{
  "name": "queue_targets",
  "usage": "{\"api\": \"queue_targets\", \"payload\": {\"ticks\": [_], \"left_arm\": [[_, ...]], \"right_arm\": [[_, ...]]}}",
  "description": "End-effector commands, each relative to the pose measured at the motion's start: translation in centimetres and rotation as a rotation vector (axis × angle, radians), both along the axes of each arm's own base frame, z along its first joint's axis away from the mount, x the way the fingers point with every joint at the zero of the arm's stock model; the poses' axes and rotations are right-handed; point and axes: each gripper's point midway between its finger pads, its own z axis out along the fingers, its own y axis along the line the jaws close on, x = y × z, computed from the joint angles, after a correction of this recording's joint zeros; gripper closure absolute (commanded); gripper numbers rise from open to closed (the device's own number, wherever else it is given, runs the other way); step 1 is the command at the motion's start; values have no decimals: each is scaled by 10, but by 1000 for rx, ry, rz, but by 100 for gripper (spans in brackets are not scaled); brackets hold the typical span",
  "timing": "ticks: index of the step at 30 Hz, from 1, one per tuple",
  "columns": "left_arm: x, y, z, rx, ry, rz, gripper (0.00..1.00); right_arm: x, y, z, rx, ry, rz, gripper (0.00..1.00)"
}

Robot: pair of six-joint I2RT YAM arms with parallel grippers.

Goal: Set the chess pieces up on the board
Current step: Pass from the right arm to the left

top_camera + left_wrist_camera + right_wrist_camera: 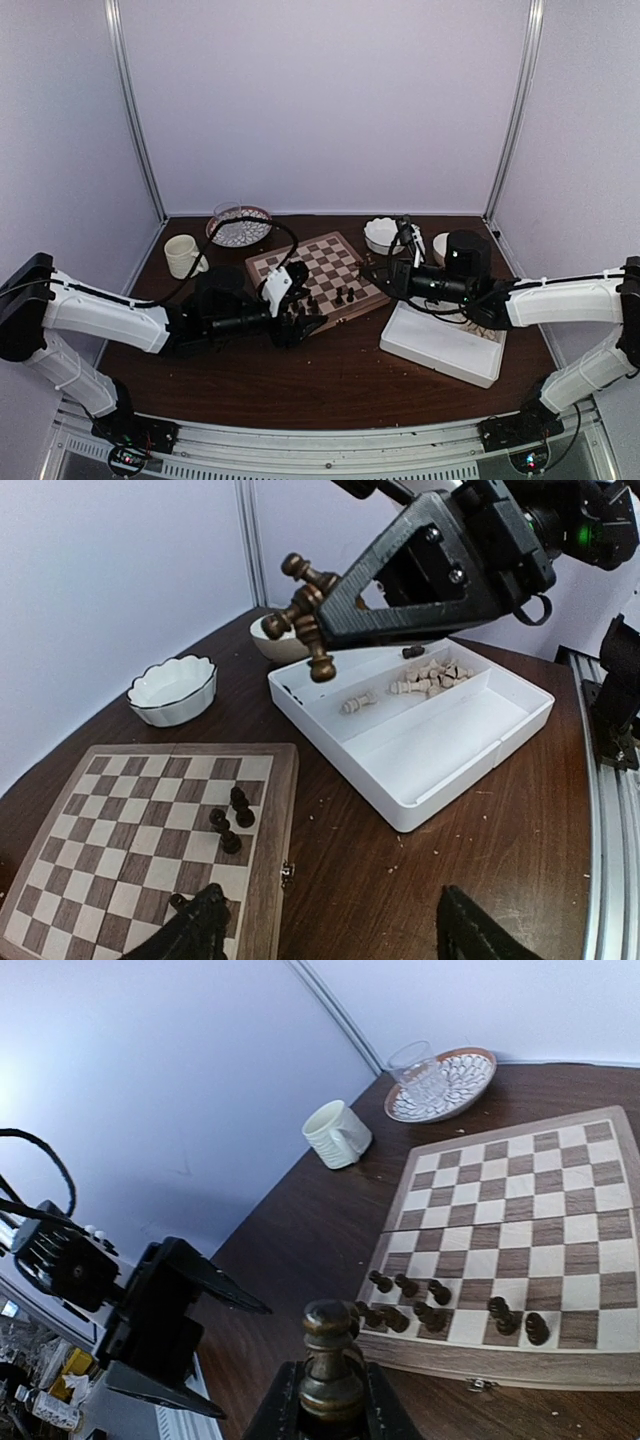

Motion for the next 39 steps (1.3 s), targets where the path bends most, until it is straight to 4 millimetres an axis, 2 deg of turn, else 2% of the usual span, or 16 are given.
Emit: {"api": "queue_targets", "payload": {"ticks": [1, 4, 7, 11, 16, 23, 29, 39], "left_arm": [[-12, -9, 21, -72, -232, -46, 29], [-24, -10, 22, -58, -415, -28, 28], [-28, -12, 21, -28, -489, 4, 25], [-25, -9, 21, -24, -496, 33, 27], [-20, -6, 26, -43, -474, 69, 32], [-20, -11, 22, -22, -442, 56, 41], [-19, -11, 19, -12, -437, 59, 56], [-17, -11, 18, -9, -430, 69, 58]], "right_arm": [[-21, 15, 28, 92, -65, 66, 94], [-30, 25, 28, 107, -60, 98, 94], [-37, 32, 29, 128, -59, 127, 94], [-45, 42, 28, 118, -60, 158, 94], [-55, 57, 17, 88, -62, 190, 94], [-64, 72, 8, 70, -64, 233, 95], [-66, 76, 7, 63, -65, 241, 95], [-71, 83, 3, 45, -67, 267, 95]]}}
